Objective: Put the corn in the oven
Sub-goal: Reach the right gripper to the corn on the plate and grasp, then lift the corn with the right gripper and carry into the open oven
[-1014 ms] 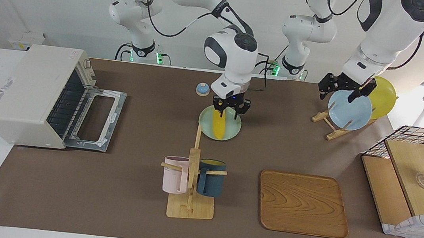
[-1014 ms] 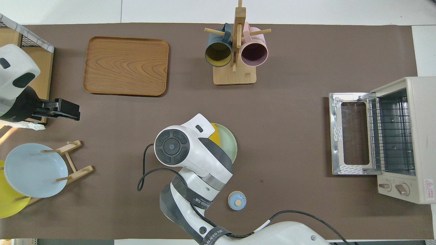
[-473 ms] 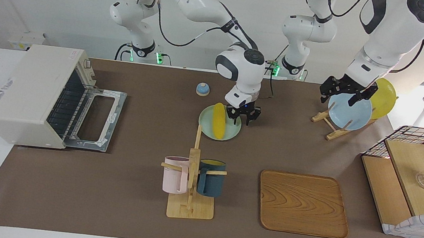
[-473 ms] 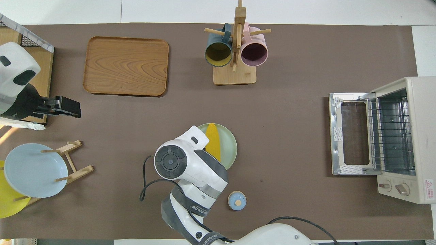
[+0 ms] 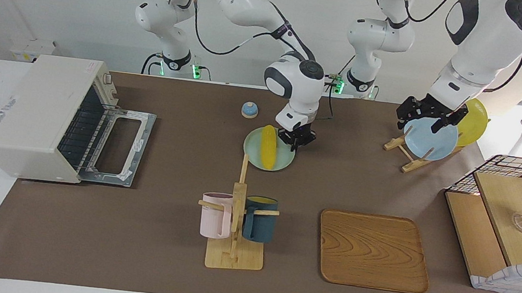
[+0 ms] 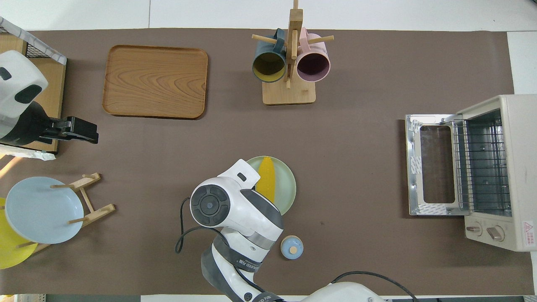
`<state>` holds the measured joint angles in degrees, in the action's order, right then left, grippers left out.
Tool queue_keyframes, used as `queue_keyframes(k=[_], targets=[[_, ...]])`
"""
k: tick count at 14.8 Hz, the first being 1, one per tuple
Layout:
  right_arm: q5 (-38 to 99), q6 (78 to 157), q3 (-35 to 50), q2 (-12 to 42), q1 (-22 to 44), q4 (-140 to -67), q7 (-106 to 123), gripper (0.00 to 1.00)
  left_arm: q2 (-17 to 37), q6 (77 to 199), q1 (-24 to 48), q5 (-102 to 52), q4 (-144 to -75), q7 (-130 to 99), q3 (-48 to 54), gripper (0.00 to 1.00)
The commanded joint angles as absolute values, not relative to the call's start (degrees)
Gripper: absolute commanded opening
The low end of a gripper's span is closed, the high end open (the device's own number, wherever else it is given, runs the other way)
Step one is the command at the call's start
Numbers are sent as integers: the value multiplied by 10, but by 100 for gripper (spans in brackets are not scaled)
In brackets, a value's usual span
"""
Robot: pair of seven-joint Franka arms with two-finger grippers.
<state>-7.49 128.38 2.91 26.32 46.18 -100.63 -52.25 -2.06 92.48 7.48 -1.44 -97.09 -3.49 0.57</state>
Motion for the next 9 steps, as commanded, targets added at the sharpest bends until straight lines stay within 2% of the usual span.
queue_keyframes(k=[1, 4, 7, 9], targets=[[-116, 1199, 30, 258, 453, -964, -493, 0, -15, 923, 65, -10, -964, -24, 14, 100], [-133, 1109, 26, 265, 451, -909, -462, 0, -17, 923, 65, -10, -964, -2, 14, 100], [-167, 1072, 24, 256, 427, -914, -433, 0, -16, 930, 66, -11, -966, -8, 14, 100], [-166, 1057, 25, 226, 391, -933, -411, 0, -16, 940, 66, -11, -967, -5, 14, 100]])
